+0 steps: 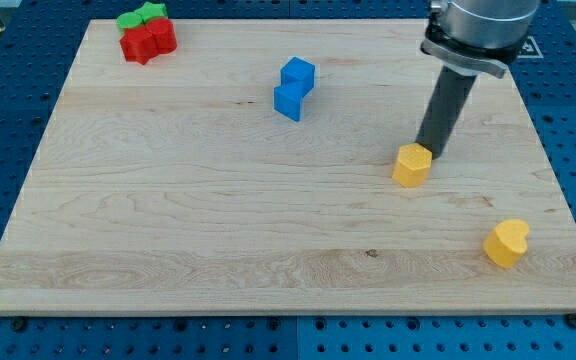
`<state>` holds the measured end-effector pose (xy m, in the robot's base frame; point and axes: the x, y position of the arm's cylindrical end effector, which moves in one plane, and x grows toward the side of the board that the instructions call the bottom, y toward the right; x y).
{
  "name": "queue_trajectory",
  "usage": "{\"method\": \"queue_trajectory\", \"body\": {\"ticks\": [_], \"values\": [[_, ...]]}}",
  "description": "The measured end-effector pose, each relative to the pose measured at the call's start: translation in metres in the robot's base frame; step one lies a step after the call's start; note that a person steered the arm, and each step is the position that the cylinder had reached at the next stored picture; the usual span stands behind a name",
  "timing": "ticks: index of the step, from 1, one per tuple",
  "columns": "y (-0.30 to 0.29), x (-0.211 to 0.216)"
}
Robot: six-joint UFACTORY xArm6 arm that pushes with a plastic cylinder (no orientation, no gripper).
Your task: Move the yellow hexagon into the yellow heart
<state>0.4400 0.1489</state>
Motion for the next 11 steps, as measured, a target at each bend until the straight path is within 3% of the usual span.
{"method": "queue_trajectory", "body": {"ticks": [2, 3, 6, 9, 11], "values": [[-0.029, -0.008], [-0.029, 0.019], [-0.042, 0.022], [0.002, 0.033], [0.009, 0.071]]}}
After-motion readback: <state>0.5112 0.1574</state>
